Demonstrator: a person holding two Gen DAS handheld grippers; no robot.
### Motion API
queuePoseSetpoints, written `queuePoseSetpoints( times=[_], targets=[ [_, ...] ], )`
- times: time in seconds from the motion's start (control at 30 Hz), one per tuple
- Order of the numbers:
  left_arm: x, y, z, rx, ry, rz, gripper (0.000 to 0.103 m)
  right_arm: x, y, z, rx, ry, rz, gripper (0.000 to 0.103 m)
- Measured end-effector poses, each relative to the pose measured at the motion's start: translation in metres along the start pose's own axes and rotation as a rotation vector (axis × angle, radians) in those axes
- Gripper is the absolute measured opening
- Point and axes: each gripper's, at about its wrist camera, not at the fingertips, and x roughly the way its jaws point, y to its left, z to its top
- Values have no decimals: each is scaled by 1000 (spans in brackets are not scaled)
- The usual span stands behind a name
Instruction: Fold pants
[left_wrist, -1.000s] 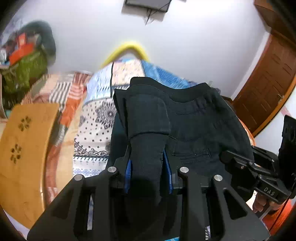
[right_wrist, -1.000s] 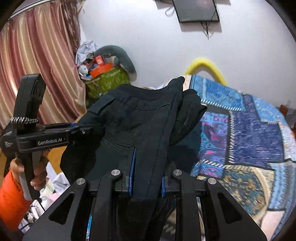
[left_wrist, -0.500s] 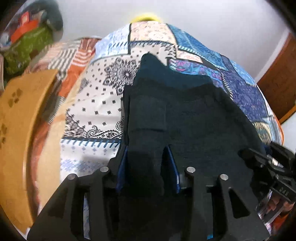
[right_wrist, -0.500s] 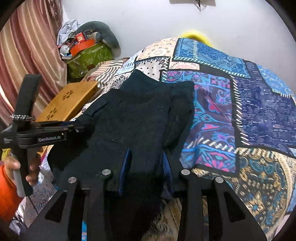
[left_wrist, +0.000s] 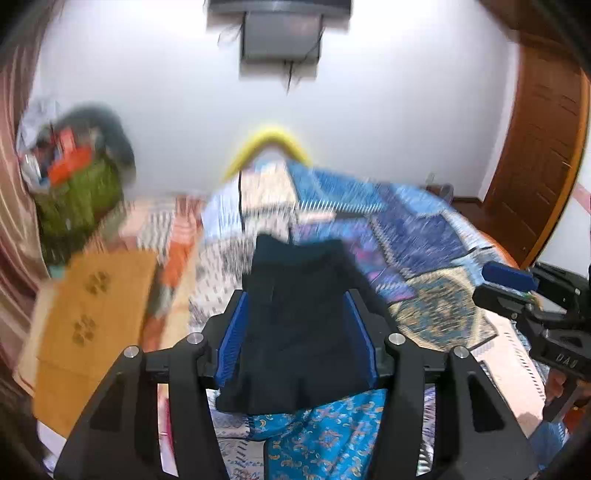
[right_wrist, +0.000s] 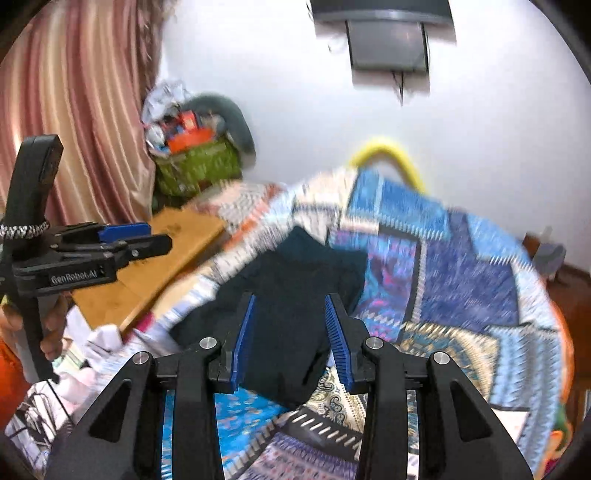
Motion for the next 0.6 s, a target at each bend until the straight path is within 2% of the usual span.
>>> queuePoseSetpoints(
  times=[0.1, 0.17, 0.33, 0.47, 0.6],
  targets=[
    [-59, -22, 6, 40, -110, -10, 57, -44, 12, 9, 2, -84, 19, 35],
    [-100, -35, 5, 61, -188, -17, 63, -76, 22, 12, 0, -141, 36, 34],
    [-190, -66, -8, 94, -370, 14, 65, -148, 46, 5, -7, -277, 58, 34],
    [-243, -82, -24, 84, -449, 22, 65, -193, 69, -7, -52, -370, 38, 34],
    [-276, -93, -44, 66, -496, 36, 69, -220, 85, -19, -81, -431, 13, 34]
  ],
)
